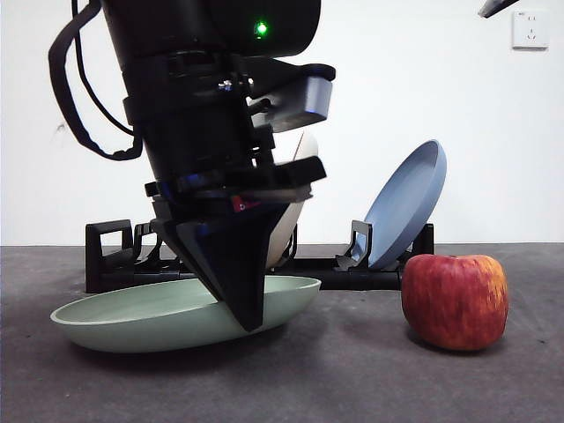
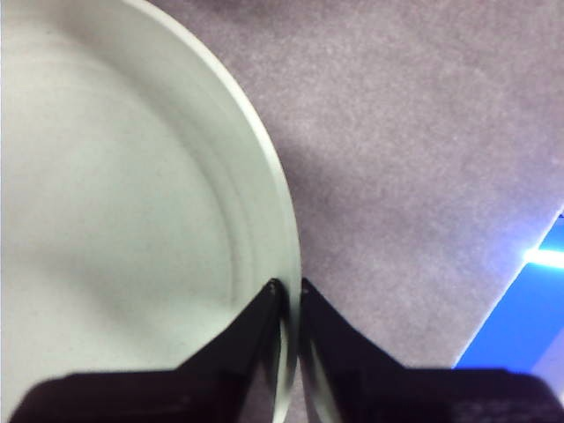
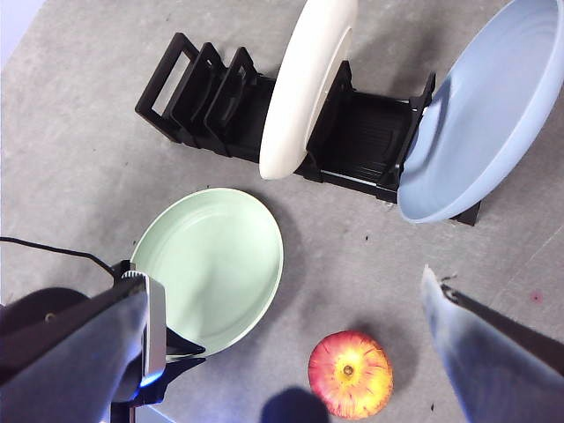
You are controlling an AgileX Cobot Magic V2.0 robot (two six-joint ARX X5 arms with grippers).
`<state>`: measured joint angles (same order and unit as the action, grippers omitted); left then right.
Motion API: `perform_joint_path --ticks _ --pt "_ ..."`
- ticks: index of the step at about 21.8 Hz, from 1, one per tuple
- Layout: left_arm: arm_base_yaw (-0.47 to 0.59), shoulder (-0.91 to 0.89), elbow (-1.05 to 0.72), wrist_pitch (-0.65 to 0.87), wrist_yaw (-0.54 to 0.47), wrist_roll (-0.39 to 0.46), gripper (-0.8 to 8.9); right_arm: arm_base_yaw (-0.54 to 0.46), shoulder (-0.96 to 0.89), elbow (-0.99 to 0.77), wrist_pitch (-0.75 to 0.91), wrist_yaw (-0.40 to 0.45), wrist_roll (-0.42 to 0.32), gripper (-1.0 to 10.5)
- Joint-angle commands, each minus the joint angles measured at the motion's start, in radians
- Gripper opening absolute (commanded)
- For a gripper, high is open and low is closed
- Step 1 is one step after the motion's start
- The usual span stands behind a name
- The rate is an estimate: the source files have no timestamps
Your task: Take the green plate from the plate rack,put the plate on the table,take the apple from the table,put the apple in the plate
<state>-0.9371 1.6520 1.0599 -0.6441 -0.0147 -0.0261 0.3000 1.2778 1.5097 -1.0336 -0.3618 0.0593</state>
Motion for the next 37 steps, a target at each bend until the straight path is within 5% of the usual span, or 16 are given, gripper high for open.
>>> perform_joint_path --ticks 1,3,10,21,25,37 --pt "0.015 0.027 -0.024 -0.040 0.066 -0.072 1.32 0.002 0.002 0.002 -0.006 0.003 -0.008 7.2" --pt "0.027 0.027 -0.024 -0.040 0.066 -0.075 2.25 0.002 0.002 0.002 -0.015 0.003 -0.008 7.2" --pt "0.037 -0.037 0.013 -0.055 0.029 -0.078 2.31 0.002 0.002 0.002 -0.037 0.003 -0.019 7.2" --pt "0.037 -0.617 0.379 -0.464 0.051 0.010 2.20 0.001 0.002 0.002 -0.299 0.053 -0.143 7.2" --pt "0.050 -0.804 0.381 -0.684 -0.024 0.005 2.21 0.002 -0.023 -0.005 -0.344 0.063 -0.138 7.2" --pt "0.039 -1.169 0.376 -0.686 0.022 -0.113 2.21 0.016 -0.272 -0.306 -0.336 0.108 -0.031 7.2"
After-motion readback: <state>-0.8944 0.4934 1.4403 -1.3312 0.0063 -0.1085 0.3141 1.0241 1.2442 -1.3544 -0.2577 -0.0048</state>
